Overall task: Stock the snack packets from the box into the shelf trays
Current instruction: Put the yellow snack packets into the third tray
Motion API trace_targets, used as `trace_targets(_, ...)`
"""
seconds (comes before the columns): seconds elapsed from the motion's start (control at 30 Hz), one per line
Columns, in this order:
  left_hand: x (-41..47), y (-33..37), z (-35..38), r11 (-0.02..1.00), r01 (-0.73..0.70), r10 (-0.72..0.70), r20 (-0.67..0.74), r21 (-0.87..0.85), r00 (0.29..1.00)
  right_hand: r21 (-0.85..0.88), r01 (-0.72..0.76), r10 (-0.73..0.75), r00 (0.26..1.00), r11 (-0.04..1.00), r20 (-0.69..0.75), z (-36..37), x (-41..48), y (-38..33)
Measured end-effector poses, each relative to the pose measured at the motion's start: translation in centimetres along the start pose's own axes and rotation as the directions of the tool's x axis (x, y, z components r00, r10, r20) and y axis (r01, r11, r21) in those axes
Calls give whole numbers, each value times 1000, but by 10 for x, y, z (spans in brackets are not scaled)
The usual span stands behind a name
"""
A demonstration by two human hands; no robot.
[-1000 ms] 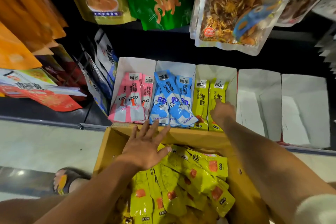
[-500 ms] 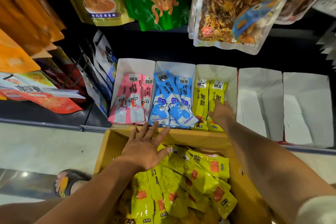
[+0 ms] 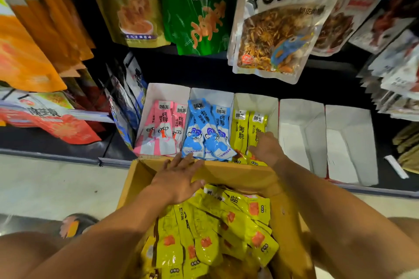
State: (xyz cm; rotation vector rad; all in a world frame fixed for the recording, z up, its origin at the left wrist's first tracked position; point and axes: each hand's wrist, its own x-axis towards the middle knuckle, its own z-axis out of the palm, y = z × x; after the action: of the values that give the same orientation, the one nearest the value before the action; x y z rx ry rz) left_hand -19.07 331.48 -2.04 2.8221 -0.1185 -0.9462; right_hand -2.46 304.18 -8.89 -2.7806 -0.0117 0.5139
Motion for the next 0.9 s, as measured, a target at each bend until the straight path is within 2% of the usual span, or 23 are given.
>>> trace_targets(0.23,-24,-3,3,999,-11,15,-136,32,991,-111,150,-161,982,983,-103,-35,-69,-19)
trace_targets(0.53,-84,-4,34,993,-61,89,-303,102,949,-115,264,-267,963,958,-20,-39,-162,-27)
trace_targets(0.67,-119,-7,71,1000,17,-20,-304,-12,953,-84,280,-275,959,956,63,-9,-197,-42)
trace_targets(0.77,-140,-8,107,996,93,-86,-280,11,956,-86,274,-258,953,958,159,22,-218,-50)
trace_targets(0.9,-165,-20,153,980,193,-169,-319,46,933,-139,351,-301,910,926,286,62,-241,-53)
